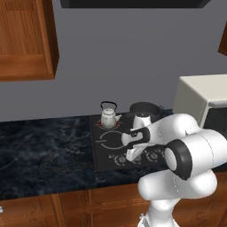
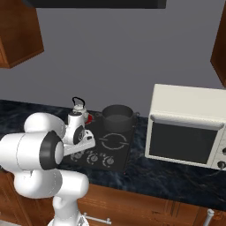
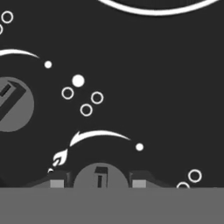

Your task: Pick the kettle from the cabinet and place it on a stove burner. Then pick the pot from the counter and place it on another stove burner. Finally, turn both burners on.

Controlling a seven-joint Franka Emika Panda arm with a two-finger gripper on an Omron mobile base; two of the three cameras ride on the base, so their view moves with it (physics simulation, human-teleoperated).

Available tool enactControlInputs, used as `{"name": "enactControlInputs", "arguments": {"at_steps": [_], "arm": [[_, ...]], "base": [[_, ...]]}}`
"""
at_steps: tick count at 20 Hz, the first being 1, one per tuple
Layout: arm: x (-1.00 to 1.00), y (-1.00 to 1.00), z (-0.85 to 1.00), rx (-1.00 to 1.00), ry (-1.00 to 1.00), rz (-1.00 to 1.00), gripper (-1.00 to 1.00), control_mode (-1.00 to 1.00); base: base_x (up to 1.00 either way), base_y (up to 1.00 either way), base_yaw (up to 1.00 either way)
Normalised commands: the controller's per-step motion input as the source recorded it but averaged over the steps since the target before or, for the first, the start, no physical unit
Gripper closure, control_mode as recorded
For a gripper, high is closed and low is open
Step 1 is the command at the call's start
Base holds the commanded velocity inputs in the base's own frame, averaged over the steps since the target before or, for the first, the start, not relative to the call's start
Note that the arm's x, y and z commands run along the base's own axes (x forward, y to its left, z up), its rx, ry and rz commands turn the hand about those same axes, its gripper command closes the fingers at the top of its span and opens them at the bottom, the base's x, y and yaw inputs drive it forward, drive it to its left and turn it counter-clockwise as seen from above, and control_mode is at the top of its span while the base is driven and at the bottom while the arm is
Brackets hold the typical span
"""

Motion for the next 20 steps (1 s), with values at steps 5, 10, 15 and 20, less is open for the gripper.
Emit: {"name": "enactControlInputs", "arguments": {"at_steps": [5,10,15,20], "arm": [[-0.03,0.00,0.01,0.00,0.00,0.07,-1.00,-1.00],[-0.10,0.00,0.02,0.00,0.00,0.05,-1.00,-1.00],[-0.11,0.00,0.18,0.00,-0.01,0.05,-1.00,-1.00],[-0.04,0.00,0.29,0.00,0.00,0.05,-1.00,-1.00]], "base": [[0.00,0.00,0.00],[0.00,0.00,0.00],[0.00,0.00,0.00],[0.00,0.00,0.00]]}}
